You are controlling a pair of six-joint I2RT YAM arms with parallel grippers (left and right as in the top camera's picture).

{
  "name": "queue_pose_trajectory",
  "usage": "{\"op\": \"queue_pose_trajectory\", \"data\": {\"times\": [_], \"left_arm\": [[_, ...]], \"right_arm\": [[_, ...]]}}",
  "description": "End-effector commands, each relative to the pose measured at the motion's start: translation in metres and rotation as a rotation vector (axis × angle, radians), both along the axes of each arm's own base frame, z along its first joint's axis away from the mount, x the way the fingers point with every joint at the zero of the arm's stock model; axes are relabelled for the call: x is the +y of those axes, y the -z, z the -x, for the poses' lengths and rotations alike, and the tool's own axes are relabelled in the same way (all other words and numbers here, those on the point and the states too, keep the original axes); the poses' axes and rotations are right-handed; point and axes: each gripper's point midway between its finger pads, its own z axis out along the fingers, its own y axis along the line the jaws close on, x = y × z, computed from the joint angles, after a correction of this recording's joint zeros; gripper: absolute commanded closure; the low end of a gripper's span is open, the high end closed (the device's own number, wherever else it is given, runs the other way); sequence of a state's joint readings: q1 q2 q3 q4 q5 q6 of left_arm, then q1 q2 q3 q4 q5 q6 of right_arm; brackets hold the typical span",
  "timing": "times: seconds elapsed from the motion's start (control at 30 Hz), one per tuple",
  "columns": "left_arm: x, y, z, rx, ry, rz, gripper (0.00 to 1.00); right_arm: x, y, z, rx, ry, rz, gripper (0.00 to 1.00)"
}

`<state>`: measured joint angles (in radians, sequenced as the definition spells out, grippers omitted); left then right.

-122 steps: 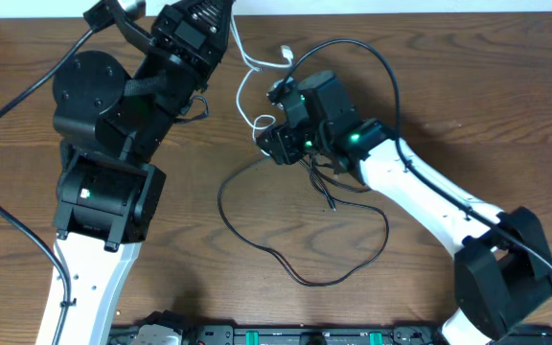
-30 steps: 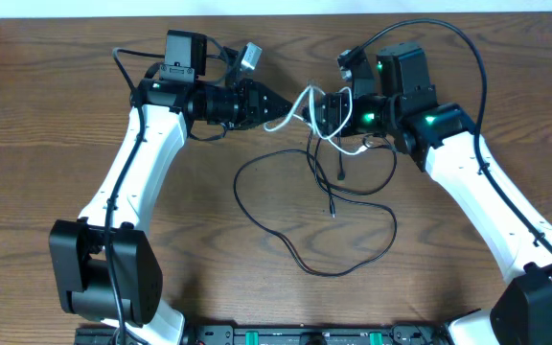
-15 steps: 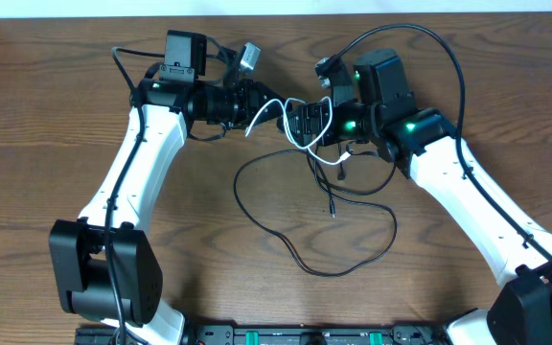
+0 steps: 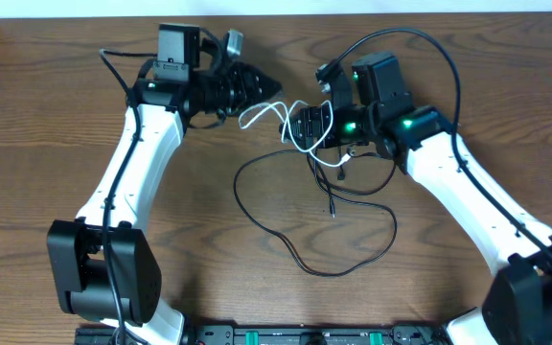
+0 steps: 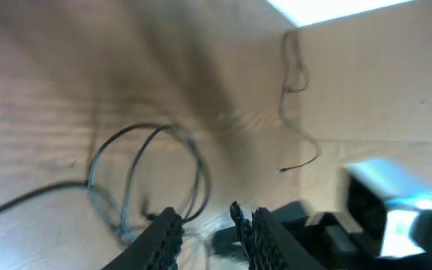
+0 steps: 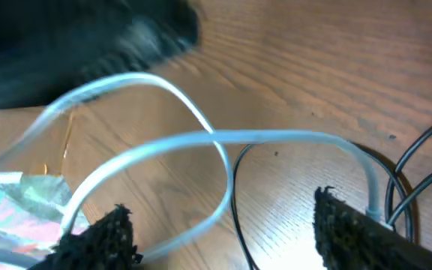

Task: Untangle cables

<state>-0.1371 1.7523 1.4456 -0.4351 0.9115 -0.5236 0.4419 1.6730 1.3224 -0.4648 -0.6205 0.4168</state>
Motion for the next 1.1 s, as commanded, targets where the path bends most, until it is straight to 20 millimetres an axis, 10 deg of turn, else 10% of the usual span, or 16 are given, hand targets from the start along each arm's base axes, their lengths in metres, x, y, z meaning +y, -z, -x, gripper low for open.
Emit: {"op": "queue_pose_trajectory", "data": {"times": [0.0,0.13,0.27,0.43,1.07], "left_arm": [[-0.004,-0.017,-0.001,-0.016,0.010,0.068,0.68],[0.015,0.000,-0.010,-0.125,0.001,-0.083,0.67],[0.096,0.066,-0.011,0.039,-0.275,-0.555,0.68],[0.166,0.087,0.012,0.149,-0.431,-0.935,0.56],[0.196,0.090,0.021,0.246,-0.542,-0.925,0.48]], "right_arm": [[0.004,0.020,0.002,0.060,0.000,0.021,0.28],[-0.015,0.043,-0.006,0.076,0.089,0.144,0.21],[-0.029,0.055,-0.009,0.066,0.149,0.244,0.12],[-0.032,0.064,-0.005,0.041,0.179,0.348,0.03],[0.026,0.081,0.030,0.022,0.030,0.366,0.08]]}}
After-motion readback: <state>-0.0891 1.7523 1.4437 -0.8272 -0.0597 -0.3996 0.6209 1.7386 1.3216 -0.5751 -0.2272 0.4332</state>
